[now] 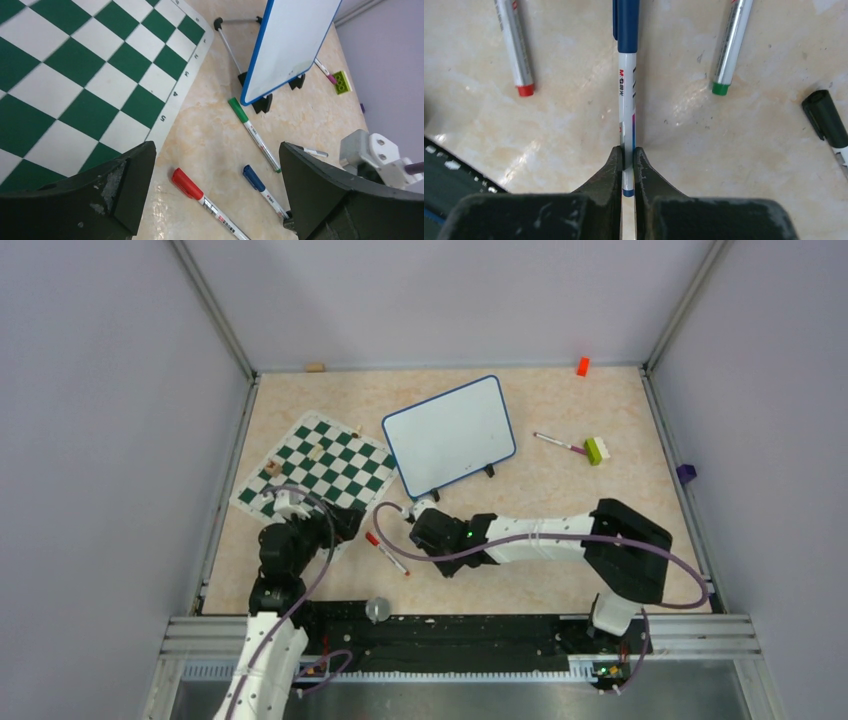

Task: Write a sentence on the whiteboard
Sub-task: Pick up the whiteboard marker from the center of the board, then pass from the right arm to the left

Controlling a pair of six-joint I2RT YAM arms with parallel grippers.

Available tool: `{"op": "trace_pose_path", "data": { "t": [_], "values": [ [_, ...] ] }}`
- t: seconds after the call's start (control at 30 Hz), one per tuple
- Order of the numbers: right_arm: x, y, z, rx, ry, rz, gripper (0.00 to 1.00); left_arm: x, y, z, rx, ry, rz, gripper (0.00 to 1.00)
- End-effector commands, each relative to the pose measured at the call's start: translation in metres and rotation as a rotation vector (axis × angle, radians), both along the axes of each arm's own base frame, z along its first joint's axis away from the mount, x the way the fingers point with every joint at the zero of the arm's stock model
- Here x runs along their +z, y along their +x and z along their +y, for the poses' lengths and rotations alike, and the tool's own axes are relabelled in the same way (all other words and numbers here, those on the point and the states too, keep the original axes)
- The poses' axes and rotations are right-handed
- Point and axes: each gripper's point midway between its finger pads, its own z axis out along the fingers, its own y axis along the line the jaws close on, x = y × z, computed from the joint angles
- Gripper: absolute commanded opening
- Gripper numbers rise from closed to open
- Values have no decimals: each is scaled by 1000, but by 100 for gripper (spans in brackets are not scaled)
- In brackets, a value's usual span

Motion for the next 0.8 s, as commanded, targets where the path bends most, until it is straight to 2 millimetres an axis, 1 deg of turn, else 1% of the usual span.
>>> {"op": "trace_pose_path", "data": {
  "t": [0.0,0.07,0.13,0.27,0.37,0.43,0.53,0.7,0.77],
  "values": [
    [44,-10,18,48,190,-20,0,14,-5,-25,-137,-98,10,99],
    [55,-12,18,51,238,-30,0,25,-13,-42,-238,-163,31,99],
    [69,-14,21,54,290,-40,0,41,-17,-53,-300,-242,66,96],
    [96,-13,30,58,386,-60,0,56,-26,-69,-397,-365,159,90],
    [111,-11,41,63,432,-70,0,74,-31,-78,-483,-445,157,84],
    [117,-10,47,71,444,-69,0,78,-32,-80,-494,-465,165,80],
    [123,-9,56,84,459,-68,0,79,-33,-80,-497,-468,175,73],
    [128,-8,66,103,481,-67,0,76,-35,-80,-491,-470,187,70],
    [129,-7,70,110,485,-64,0,73,-36,-80,-493,-468,190,67]
  ]
}}
